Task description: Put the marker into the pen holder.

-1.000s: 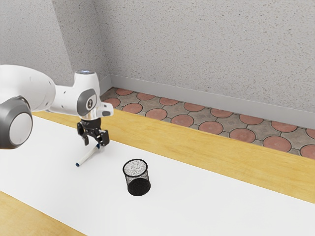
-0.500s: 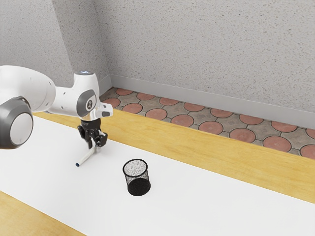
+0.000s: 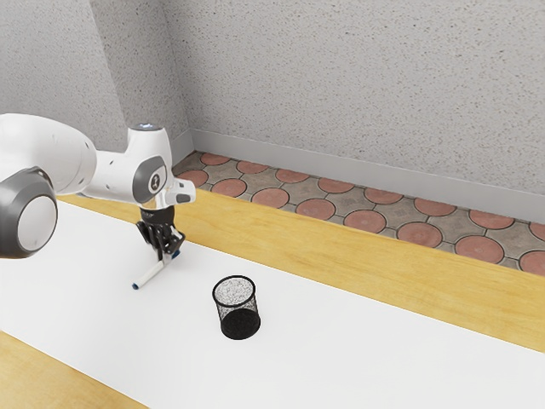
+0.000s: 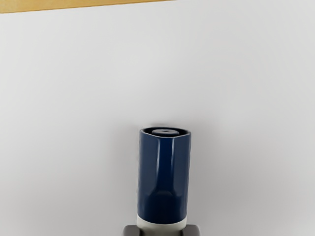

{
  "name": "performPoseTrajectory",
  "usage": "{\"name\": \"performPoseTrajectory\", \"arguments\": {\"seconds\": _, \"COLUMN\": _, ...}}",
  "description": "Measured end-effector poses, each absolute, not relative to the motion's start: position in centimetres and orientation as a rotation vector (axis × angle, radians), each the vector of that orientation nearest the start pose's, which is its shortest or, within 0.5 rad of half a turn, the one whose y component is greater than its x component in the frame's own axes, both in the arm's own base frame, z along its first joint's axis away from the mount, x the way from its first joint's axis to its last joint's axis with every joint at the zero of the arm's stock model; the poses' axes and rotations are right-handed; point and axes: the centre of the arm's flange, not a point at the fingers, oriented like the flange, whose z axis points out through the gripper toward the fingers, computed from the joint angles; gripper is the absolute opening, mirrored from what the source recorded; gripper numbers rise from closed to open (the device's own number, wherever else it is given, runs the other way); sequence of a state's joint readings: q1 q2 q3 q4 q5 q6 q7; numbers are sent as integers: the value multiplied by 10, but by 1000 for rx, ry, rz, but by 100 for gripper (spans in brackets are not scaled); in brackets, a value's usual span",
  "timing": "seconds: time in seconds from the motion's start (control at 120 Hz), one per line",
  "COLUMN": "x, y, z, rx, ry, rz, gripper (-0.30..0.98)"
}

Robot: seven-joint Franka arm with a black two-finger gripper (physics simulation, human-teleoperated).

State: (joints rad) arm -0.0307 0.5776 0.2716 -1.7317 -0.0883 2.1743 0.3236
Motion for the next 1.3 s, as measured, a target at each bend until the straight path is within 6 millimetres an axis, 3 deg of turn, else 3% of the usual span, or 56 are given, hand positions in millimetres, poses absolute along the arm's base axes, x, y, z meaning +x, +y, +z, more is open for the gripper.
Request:
{"name": "performPoseTrajectory", "arguments": {"seconds": 0.2, "x": 638, "y": 138, "z": 245, "rx": -3085, "ry": 92, "rz": 205, "gripper": -2}}
{"name": "performPoseTrajectory", "arguments": {"seconds": 0.383, "x": 643, "y": 135, "z": 259, "rx": -3079, "ry": 98, "rz": 134, "gripper": -4}}
{"name": "performPoseTrajectory", "arguments": {"seconds": 0.467, "x": 649, "y": 128, "z": 297, "rx": -3080, "ry": 110, "rz": 17, "gripper": -4}}
{"name": "performPoseTrajectory", "arguments": {"seconds": 0.533, "x": 649, "y": 120, "z": 352, "rx": -3080, "ry": 121, "rz": -140, "gripper": -4}}
{"name": "performPoseTrajectory", "arguments": {"seconds": 0.617, "x": 633, "y": 105, "z": 420, "rx": -3074, "ry": 142, "rz": -342, "gripper": -5}}
{"name": "performPoseTrajectory", "arguments": {"seconds": 0.683, "x": 620, "y": 67, "z": 457, "rx": -3070, "ry": 227, "rz": -486, "gripper": -4}}
{"name": "performPoseTrajectory", "arguments": {"seconds": 0.742, "x": 601, "y": 23, "z": 472, "rx": -3060, "ry": 326, "rz": -588, "gripper": -4}}
{"name": "performPoseTrajectory", "arguments": {"seconds": 0.892, "x": 561, "y": -81, "z": 470, "rx": -3018, "ry": 573, "rz": -761, "gripper": -5}}
{"name": "performPoseTrajectory", "arguments": {"seconds": 0.967, "x": 547, "y": -113, "z": 458, "rx": -3008, "ry": 650, "rz": -802, "gripper": -5}}
{"name": "performPoseTrajectory", "arguments": {"seconds": 1.033, "x": 539, "y": -114, "z": 446, "rx": -3010, "ry": 641, "rz": -819, "gripper": -5}}
{"name": "performPoseTrajectory", "arguments": {"seconds": 1.183, "x": 529, "y": -80, "z": 431, "rx": -3009, "ry": 526, "rz": -850, "gripper": -5}}
{"name": "performPoseTrajectory", "arguments": {"seconds": 1.3, "x": 518, "y": -98, "z": 424, "rx": -2999, "ry": 568, "rz": -882, "gripper": -5}}
